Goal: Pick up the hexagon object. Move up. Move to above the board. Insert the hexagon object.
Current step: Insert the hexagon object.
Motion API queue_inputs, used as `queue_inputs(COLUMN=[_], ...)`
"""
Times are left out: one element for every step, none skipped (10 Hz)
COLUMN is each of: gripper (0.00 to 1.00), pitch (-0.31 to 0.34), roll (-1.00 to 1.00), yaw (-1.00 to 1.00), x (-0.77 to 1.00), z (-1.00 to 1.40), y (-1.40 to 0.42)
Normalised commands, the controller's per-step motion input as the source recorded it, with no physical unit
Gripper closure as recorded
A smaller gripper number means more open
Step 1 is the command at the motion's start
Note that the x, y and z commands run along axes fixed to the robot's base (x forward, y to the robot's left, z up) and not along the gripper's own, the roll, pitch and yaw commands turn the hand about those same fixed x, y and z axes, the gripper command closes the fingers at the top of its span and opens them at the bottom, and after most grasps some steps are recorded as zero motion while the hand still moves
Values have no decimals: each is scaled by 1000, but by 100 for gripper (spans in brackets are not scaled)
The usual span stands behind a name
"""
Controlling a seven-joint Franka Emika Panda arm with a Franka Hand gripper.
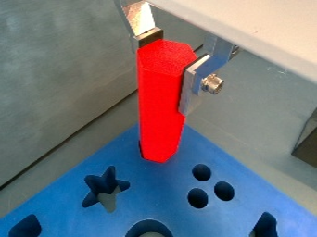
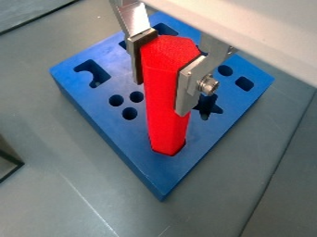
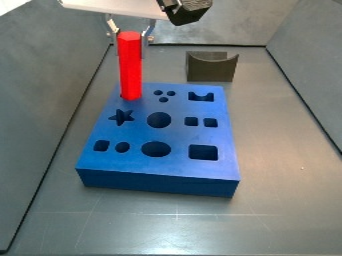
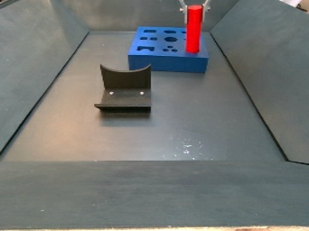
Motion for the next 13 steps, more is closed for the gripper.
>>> queue_inputs(gripper=[100,100,100,100,100,100,100,100,100,100,100,100,100], pitch=[-60,0,-26,-133,-84,-159,-181,-43,-11,-10,-26,0,0], roll=[0,16,71,100,79,97,0,0,241,183,136,-41,-13], yaw=[37,0,97,597,451,91,9,37,0,0,0,0,0], x=[-63,0,-277,-529,-426,-346,-271,0,0,0,0,0,40], z=[-417,-71,-1000,-1000,-1000,-934,-654,-166,-920,-1000,-1000,-57,0], y=[31,0,149,186,123,0,0,-6,-337,-411,-237,0,0])
